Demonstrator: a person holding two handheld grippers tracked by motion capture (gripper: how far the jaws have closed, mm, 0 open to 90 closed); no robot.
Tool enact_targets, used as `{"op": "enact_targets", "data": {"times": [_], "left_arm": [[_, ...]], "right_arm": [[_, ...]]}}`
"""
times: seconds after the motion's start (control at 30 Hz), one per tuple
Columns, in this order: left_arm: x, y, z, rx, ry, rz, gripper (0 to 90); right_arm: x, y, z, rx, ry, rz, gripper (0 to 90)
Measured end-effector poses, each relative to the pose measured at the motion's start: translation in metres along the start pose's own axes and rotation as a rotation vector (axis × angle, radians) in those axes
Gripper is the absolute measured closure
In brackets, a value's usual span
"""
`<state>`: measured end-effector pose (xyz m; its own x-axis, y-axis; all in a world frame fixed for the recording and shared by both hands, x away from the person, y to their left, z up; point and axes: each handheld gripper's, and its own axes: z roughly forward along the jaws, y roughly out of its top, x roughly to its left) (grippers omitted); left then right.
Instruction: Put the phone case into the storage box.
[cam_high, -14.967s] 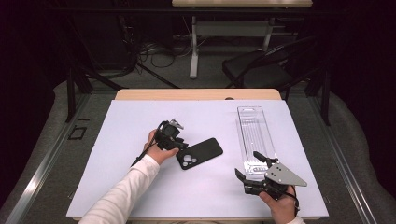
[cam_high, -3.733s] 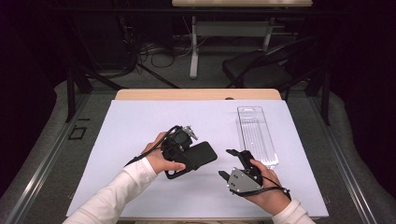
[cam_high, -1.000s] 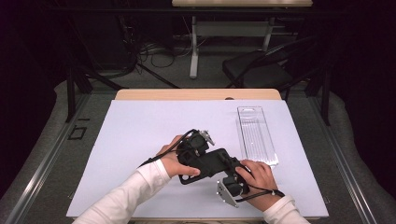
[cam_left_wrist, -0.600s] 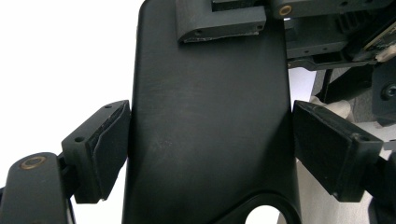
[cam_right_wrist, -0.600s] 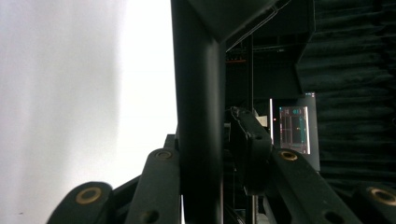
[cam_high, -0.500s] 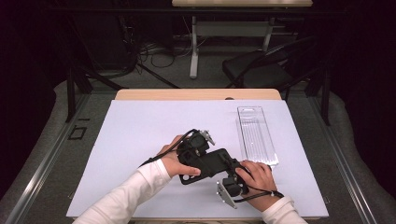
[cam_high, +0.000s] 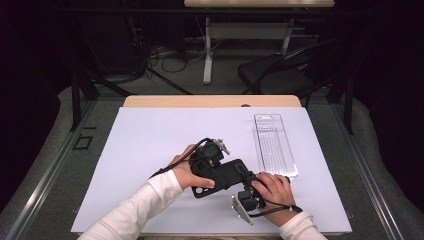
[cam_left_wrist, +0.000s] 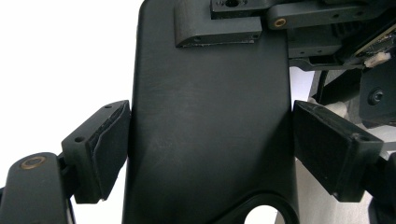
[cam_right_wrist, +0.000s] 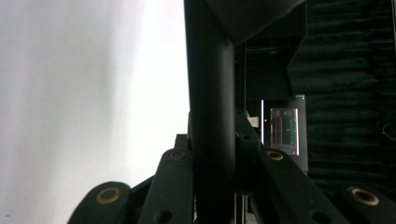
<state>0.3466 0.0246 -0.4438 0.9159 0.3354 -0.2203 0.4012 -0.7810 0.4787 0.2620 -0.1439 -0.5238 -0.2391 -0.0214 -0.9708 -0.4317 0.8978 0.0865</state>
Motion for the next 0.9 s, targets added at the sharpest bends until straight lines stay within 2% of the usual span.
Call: {"op": "enact_targets", "data": {"times": [0.63,0.9], "left_arm": [[0.0044,-0.0014,0.0005,-0.01,-0.039,-0.033,14.7],[0.0055,-0.0023,0.0007,-0.016,-0.047,-0.04,14.4]], "right_arm": [[0.0039,-0.0007,0.0002,-0.006,-0.051,-0.009,85.9],[0.0045,-0.0008,0.0005,-0.009,-0.052,-0.008,86.2]]}}
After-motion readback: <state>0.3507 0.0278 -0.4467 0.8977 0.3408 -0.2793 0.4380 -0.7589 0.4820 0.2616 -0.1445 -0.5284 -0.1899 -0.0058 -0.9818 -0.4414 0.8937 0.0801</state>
